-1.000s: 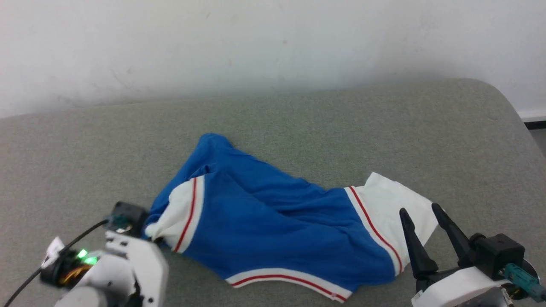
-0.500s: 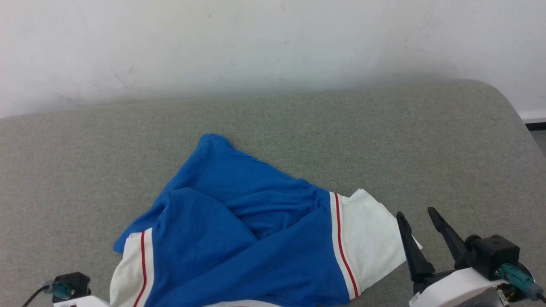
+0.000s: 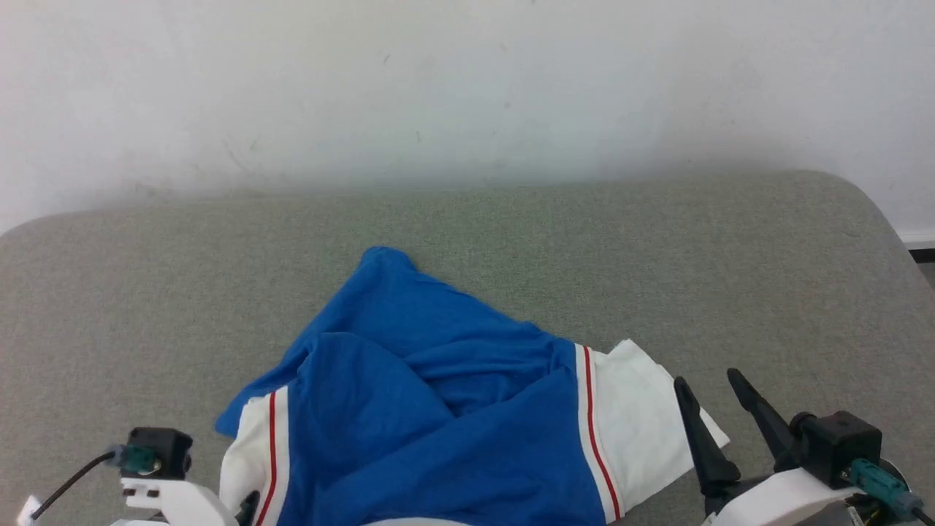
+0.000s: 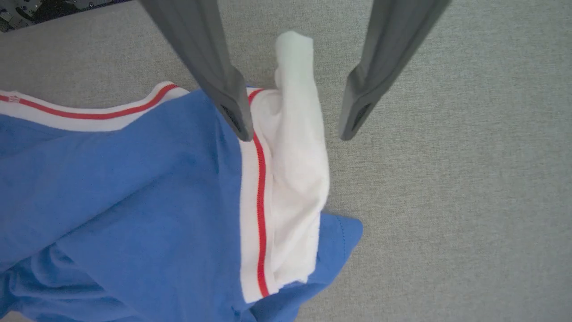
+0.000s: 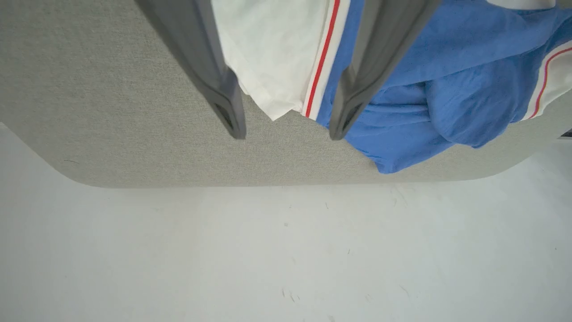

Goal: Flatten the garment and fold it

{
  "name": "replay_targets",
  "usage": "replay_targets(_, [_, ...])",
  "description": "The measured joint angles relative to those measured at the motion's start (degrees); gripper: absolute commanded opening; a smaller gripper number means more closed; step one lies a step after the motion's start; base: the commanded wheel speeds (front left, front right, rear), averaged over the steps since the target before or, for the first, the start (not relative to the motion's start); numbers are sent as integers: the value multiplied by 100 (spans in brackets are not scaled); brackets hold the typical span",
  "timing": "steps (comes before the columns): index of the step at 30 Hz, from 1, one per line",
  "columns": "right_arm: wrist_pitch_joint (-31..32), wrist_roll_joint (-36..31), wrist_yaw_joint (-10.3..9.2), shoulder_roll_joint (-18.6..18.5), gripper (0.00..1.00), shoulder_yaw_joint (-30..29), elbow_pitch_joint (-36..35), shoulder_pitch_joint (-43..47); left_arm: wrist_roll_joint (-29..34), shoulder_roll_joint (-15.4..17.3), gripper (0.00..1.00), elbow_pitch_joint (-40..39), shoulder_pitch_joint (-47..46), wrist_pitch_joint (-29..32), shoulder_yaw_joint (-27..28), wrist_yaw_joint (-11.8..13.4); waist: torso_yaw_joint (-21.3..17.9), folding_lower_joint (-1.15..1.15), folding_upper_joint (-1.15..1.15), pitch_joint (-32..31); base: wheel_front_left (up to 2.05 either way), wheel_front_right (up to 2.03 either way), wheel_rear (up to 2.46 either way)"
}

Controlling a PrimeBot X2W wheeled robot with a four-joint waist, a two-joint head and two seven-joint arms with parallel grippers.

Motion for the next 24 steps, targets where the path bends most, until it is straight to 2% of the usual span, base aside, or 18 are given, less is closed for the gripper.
replay_targets(8, [15,4,0,-1,100,36,5,64,71,156,100,-170,-281,806,-684,-499,-99,0,0,32,0,0,0])
replay_targets(15, [10,15,0,0,100,122,42,15,130,83,100,684,-608,1059,-1021,-822,-205,0,0,215,0,0,0])
replay_targets(21, [11,13,0,-1,100,113,65,-77,279,78,100,1241,-1027,1323,-1323,-1260,-316,0,0,401,0,0,0])
replay_targets(22, [12,14,0,0,100,108,75,-85,270,71,74,1287,-1081,1407,-1362,-1315,-338,0,0,420,0,0,0])
replay_targets(24, [13,15,0,-2,100,80,99,-98,221,36,0,1360,-1148,1495,-1392,-1389,-369,0,0,447,0,0,0])
